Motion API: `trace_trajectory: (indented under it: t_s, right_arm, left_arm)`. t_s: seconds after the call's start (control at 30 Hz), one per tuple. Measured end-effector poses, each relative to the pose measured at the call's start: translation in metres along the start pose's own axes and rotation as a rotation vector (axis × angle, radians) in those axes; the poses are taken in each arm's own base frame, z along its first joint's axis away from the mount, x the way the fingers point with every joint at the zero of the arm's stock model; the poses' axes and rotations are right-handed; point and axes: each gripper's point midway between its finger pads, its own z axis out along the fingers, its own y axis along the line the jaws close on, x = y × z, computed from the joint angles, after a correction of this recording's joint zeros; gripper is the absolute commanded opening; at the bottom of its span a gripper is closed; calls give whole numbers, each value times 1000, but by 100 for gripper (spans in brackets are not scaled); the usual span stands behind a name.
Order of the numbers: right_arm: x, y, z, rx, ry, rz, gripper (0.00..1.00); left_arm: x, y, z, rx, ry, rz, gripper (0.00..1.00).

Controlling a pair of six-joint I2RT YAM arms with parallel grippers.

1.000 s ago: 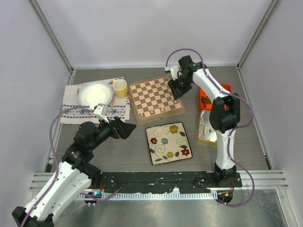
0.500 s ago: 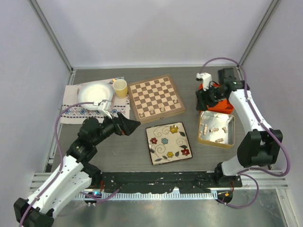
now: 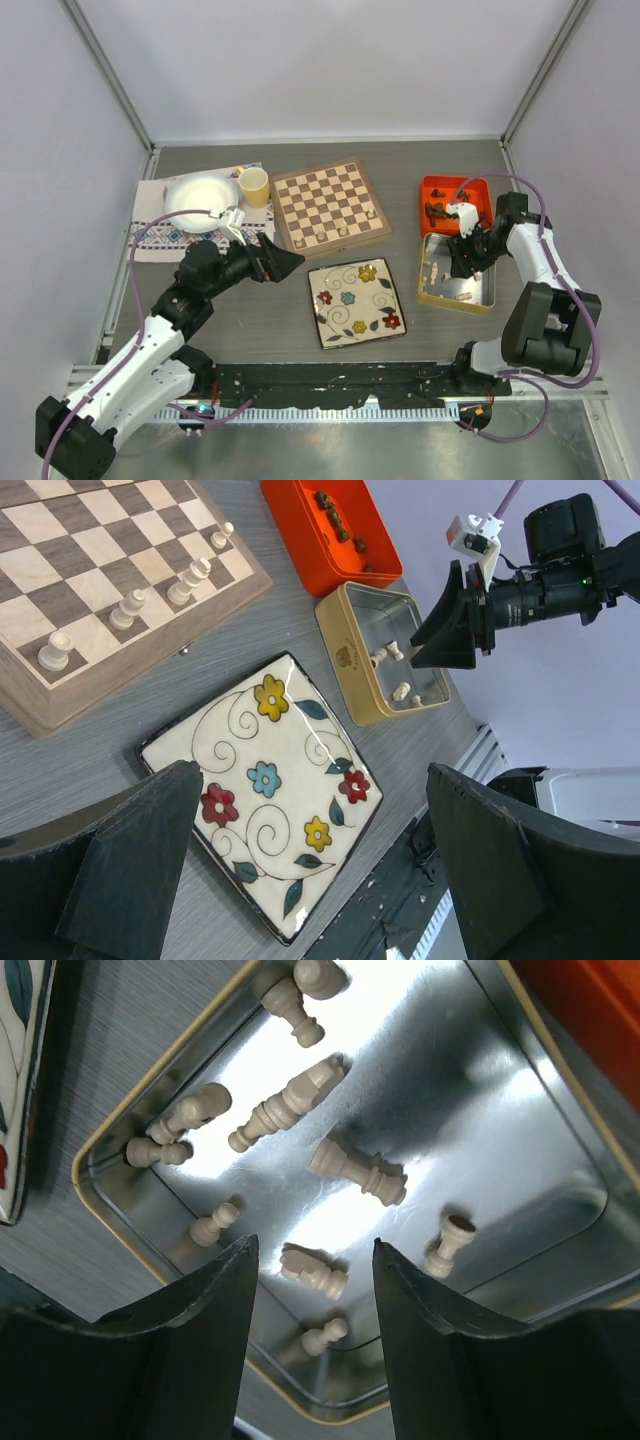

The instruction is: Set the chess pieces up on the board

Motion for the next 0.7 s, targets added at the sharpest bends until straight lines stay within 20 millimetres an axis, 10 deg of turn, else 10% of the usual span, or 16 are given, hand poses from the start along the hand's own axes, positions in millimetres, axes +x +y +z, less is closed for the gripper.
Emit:
trace_trajectory:
  t_s: [0.7]
  right_arm:
    - [4, 0, 46, -376, 104, -1007, 52]
  left_arm:
    - [-7, -7, -9, 14, -35, 15, 100]
